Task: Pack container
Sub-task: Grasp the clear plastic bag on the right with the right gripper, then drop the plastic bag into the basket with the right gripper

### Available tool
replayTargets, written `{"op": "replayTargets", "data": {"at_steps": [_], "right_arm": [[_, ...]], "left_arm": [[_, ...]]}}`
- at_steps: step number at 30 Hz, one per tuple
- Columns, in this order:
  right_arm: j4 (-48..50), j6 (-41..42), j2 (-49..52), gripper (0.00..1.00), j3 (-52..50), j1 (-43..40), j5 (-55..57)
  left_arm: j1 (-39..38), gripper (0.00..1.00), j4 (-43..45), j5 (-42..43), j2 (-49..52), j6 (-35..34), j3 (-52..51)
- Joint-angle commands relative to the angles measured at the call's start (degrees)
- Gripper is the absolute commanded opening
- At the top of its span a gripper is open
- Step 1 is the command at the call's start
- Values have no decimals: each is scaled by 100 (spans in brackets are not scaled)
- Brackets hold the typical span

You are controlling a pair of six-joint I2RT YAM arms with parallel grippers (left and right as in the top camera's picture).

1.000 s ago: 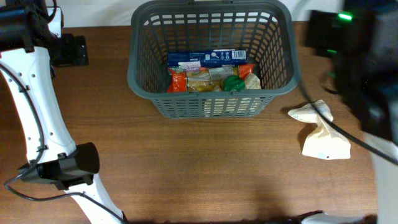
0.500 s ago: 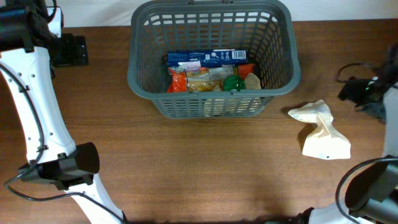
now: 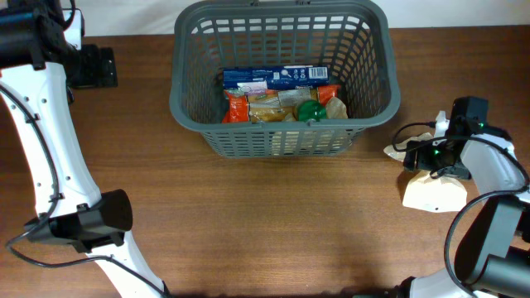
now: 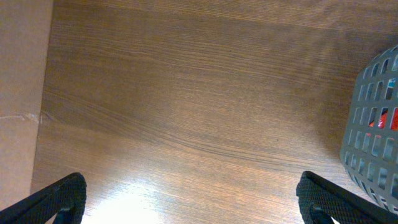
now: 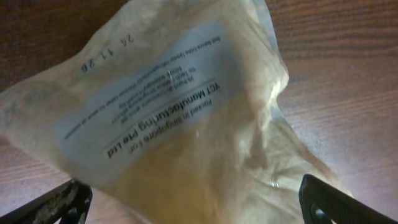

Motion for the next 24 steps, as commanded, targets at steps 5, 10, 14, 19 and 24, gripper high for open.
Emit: {"op": "replayTargets", "data": {"at_steps": [5,10,14,19,24], "right_arm": [[122,90,546,95,-125,-15,-52],[190,702,785,44,-98,-17,-33],[-98,1023,680,16,271,-17,-234],[-1036,1023,26,4,1683,-4,-776],[-1705,933,-949,4,3995,199,-1528]], "left_arm": [[17,99,-2,-42,-90,-103,-9],[17,99,0,-42,-90,-103,-9],[17,99,0,-42,-90,-101,-9],[17,99,0,-42,-90,-103,-9],[17,99,0,-42,-90,-101,-9]]}}
